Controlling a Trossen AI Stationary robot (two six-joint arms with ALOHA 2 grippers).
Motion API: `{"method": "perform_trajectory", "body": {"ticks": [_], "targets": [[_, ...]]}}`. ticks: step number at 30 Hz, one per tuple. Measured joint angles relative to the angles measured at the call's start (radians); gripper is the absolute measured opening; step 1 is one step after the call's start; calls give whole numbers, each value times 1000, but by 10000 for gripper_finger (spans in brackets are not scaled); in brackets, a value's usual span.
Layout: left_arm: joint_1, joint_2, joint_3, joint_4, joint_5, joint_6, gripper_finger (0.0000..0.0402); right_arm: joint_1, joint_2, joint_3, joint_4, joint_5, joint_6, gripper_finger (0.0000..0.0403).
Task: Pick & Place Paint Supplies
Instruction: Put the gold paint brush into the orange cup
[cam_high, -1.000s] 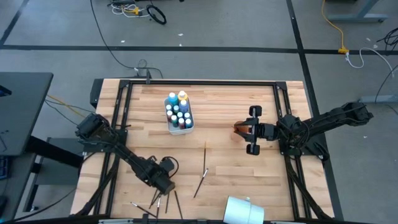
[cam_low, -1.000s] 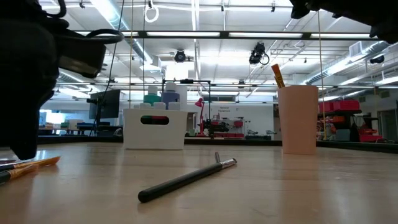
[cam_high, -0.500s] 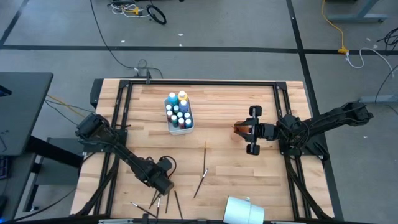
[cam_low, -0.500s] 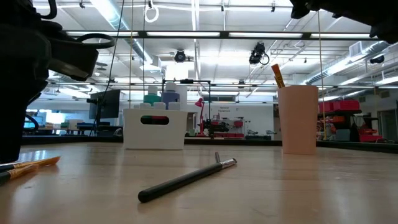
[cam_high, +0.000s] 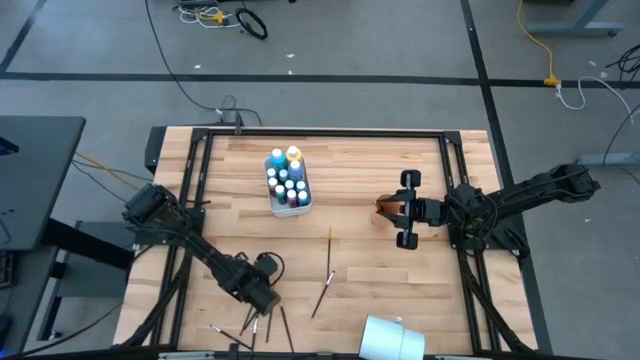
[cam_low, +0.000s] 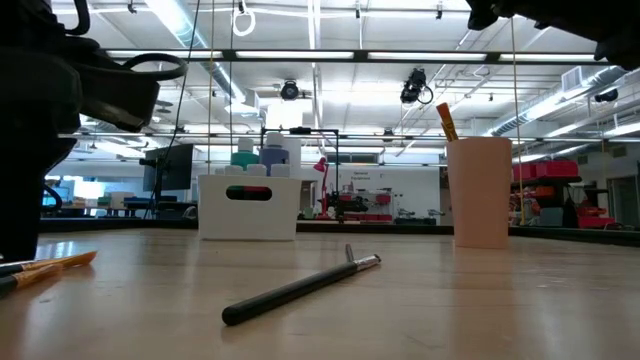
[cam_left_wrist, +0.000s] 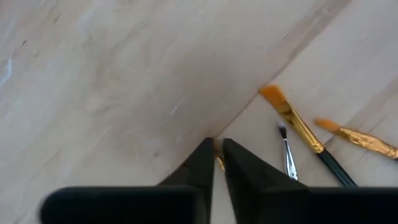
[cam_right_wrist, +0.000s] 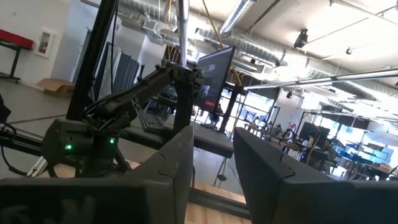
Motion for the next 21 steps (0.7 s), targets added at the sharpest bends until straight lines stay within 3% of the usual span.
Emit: {"method": "perform_trajectory", "body": {"ticks": [2,9,17,21], "targets": [[-1,0,-1,-2,-14,-2,10,0,0,0,0,0,0,119],[-3,-3,6,-13,-87,43,5,0,0,0,0,0,0,119],[5,-109,35,-45,-317,114,3,0,0,0,0,1,0,119],[8,-215,38,-28,-488,174,2,0,0,0,7,1,52,119]]}}
